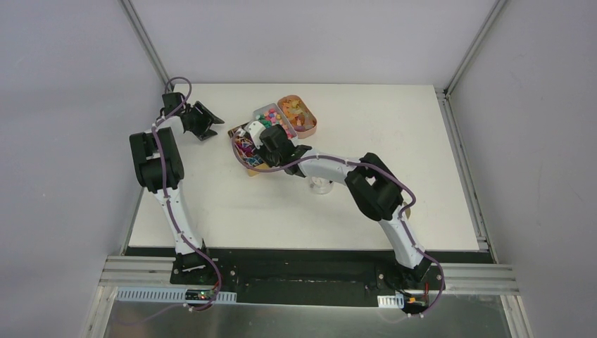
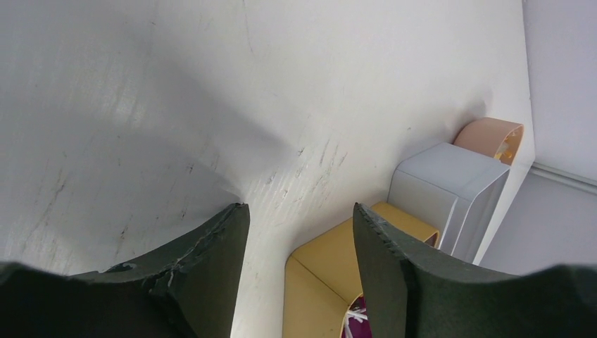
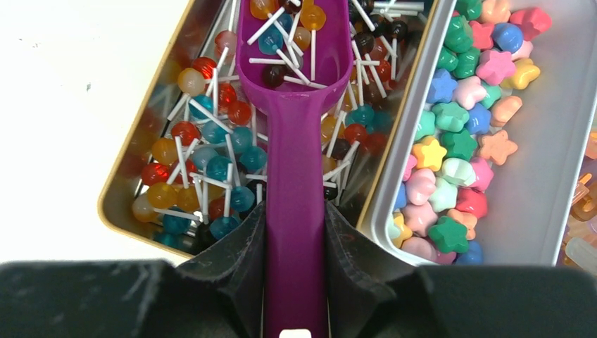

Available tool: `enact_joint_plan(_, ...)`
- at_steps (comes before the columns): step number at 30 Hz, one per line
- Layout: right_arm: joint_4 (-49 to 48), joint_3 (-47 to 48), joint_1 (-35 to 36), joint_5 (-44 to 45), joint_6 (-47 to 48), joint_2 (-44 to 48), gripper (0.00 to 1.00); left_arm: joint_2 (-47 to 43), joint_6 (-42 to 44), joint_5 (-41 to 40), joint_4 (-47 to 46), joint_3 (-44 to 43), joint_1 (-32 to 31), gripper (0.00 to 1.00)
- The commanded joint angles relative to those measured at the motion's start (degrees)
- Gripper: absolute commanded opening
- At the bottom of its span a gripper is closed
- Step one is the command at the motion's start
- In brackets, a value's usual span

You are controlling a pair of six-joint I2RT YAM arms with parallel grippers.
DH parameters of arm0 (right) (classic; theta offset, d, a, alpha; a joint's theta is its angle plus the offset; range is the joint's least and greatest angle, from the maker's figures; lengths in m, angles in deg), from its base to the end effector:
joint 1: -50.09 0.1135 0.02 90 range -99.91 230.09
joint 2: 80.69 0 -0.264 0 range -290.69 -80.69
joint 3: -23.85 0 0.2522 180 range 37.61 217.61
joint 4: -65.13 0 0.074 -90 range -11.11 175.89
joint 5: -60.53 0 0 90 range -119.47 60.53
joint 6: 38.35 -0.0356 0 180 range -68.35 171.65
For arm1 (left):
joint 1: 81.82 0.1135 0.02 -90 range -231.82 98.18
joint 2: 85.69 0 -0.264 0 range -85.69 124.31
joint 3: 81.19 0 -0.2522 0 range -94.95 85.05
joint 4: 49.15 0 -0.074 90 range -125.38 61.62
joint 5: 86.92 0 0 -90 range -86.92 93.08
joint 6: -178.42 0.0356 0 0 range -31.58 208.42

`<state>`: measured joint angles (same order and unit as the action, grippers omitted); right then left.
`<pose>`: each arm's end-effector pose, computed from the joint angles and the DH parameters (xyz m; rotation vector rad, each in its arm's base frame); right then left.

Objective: Pack the candies
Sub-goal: Scoop the fake candies from the storage box.

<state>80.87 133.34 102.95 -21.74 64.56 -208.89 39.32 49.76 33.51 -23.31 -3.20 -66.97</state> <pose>0.3131 0.4055 0.1782 -1.1162 1.8689 0.2533 0.4614 0.1037 0.1524 -0.8690 2.2728 -0.8317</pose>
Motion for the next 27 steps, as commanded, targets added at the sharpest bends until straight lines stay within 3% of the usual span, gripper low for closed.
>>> enact_joint_plan(1,-3.83,1.38,-1.73,-1.07,-0.74,1.45,0.0,-4.42,1.08,-0.89,-0.34,0.71,0.37,0.56)
enact_joint_plan(19,-4.4,2.97,-3.09,-4.46,0.49,0.69,0.0,-7.7,-0.1,-2.14,-0.37,2.12,0.5,0.52)
enact_joint_plan(27,-6.27,-0.9,-3.14,-5.93,0.72,4.45,0.0,-10.72,-0.1,-3.73,-0.37,4.89,0.54,0.5)
